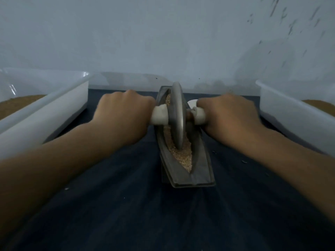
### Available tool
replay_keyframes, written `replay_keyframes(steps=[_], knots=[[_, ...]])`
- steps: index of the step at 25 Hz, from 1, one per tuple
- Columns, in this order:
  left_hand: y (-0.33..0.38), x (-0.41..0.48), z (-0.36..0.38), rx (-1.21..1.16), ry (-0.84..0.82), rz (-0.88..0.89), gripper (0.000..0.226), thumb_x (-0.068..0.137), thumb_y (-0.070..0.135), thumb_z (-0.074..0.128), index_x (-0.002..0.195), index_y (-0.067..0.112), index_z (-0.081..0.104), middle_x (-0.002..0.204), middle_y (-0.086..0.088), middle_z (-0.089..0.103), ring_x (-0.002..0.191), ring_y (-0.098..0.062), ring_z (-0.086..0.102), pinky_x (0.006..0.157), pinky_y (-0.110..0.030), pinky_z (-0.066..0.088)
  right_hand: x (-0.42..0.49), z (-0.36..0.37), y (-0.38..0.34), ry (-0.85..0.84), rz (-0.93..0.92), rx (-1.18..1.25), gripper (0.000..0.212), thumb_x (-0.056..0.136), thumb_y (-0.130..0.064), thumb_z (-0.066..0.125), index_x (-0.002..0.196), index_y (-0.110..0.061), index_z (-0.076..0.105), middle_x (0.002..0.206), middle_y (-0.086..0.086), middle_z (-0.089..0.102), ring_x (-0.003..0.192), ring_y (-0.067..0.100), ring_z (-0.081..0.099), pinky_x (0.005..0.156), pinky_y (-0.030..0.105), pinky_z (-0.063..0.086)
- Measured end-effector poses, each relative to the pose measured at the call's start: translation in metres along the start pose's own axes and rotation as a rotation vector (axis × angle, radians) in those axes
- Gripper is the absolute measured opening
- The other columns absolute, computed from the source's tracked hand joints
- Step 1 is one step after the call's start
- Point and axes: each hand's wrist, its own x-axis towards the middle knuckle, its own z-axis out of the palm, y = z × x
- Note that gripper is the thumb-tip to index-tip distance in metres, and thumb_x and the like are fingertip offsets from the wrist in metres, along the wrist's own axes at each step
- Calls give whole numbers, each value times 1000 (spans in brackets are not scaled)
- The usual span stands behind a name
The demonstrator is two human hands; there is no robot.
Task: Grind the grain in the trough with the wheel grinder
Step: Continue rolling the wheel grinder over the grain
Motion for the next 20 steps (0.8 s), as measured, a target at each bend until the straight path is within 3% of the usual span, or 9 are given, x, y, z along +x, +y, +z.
replay_keyframes(steps=[2,4,7,10,12,14,16,18,20], knots=[[-5,-23,-8,-8,133,57,33,59,27,68,72,28,38,55,8,18,44,-10,6,48,-17,9,-23,-9,3,151,-26,-10,33,65,-35,68,68,-32,35,52,-13,25,44,7,14,50,15,11],[-3,-11,-2,20,96,25,32,57,28,69,70,27,40,55,8,17,44,-11,4,49,-17,7,-14,-2,2,110,1,-24,33,66,-33,69,68,-32,37,52,-12,28,42,11,20,48,16,15],[7,33,19,-7,-46,-127,10,84,24,64,90,21,56,69,-1,44,57,-27,50,51,-30,30,37,16,-11,-88,154,-10,6,87,-25,66,91,-27,61,84,4,64,78,34,63,59,32,38],[6,54,20,-96,-153,-212,18,92,22,57,109,21,62,95,-9,61,87,-34,63,63,-37,39,73,10,-17,-180,167,-12,20,92,-15,60,109,-20,69,109,11,67,100,35,65,71,33,38],[3,29,12,-80,-133,-152,13,89,24,59,101,22,60,80,-4,55,70,-29,57,58,-34,36,49,-4,-14,-205,85,-5,14,90,-19,63,101,-27,66,96,5,64,87,31,62,66,33,37],[0,-5,4,-39,42,-27,21,74,26,68,82,24,48,60,5,29,44,-17,25,46,-25,21,5,-13,-6,-91,16,2,21,81,-26,69,77,-34,49,69,-7,50,58,20,46,51,27,31],[-4,-21,-6,-19,201,84,37,56,24,69,72,25,36,57,8,11,47,-10,-1,50,-17,7,-26,-20,-1,49,2,6,37,66,-30,71,69,-32,35,54,-13,28,44,11,21,46,18,17],[-1,-12,-4,23,154,57,41,54,23,70,71,26,33,55,7,11,46,-10,-1,50,-17,6,-20,-11,0,80,18,-35,40,64,-29,74,70,-31,35,54,-13,24,43,11,19,47,17,15],[7,9,9,56,15,-53,24,72,23,69,76,25,45,57,1,34,41,-18,29,46,-24,19,9,9,-9,14,77,-67,26,80,-27,72,81,-31,46,65,-6,47,55,23,45,49,26,24]])
